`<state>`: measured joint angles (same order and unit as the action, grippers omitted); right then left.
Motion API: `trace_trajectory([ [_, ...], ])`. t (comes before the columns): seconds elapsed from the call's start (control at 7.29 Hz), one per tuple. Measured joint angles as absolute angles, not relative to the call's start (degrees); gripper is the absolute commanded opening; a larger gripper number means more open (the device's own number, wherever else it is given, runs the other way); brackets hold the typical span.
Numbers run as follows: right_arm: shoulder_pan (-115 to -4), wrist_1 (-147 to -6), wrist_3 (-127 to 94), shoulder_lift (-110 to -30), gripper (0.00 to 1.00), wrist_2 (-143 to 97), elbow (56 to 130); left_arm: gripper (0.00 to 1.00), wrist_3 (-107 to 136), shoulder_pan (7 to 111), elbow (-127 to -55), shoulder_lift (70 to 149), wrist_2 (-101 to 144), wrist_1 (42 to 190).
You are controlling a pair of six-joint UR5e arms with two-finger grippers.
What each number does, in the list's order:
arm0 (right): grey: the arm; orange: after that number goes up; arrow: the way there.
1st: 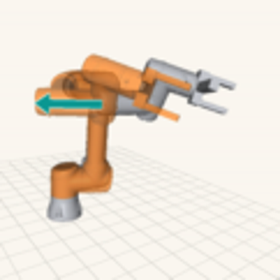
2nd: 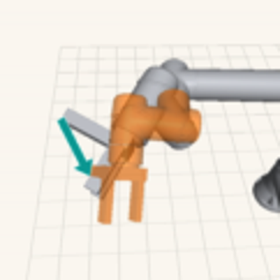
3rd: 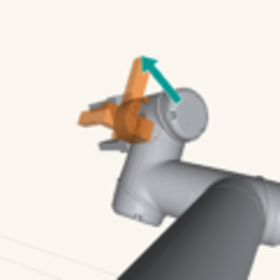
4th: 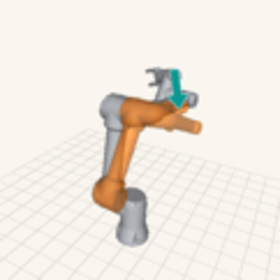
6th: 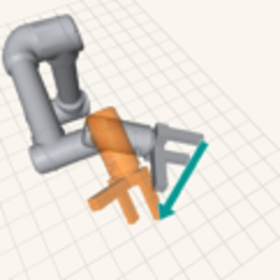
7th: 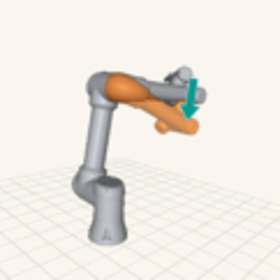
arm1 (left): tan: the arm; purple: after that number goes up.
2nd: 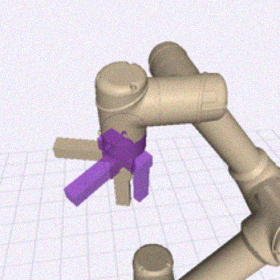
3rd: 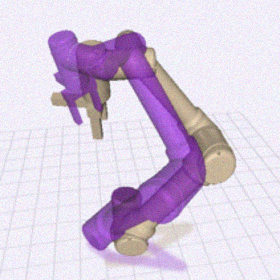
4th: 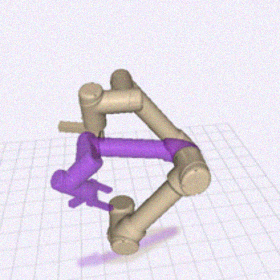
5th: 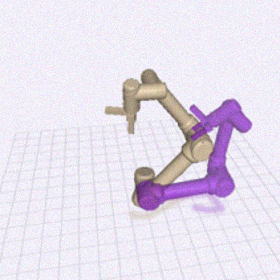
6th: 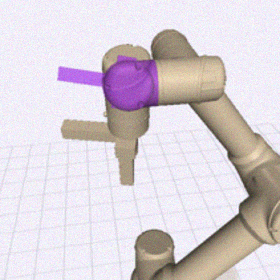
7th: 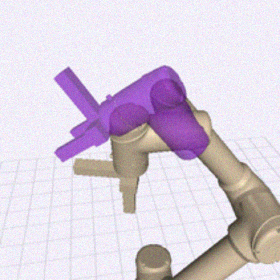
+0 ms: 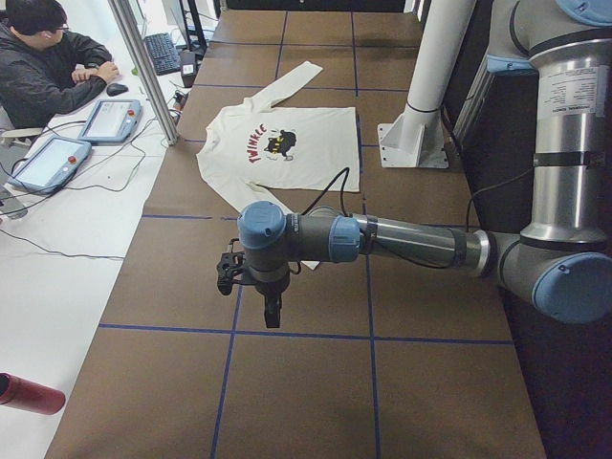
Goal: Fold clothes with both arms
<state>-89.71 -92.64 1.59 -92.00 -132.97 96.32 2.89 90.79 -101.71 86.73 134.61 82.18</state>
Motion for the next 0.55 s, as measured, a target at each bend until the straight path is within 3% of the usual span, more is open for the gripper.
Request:
trace_trajectory([
  [0.55, -89.69, -92.56, 1.12, -91.49, 1.0, -135.57, 96.8, 1.0, 2.39, 90.79, -101.93, 87.31, 134.49, 83.01],
])
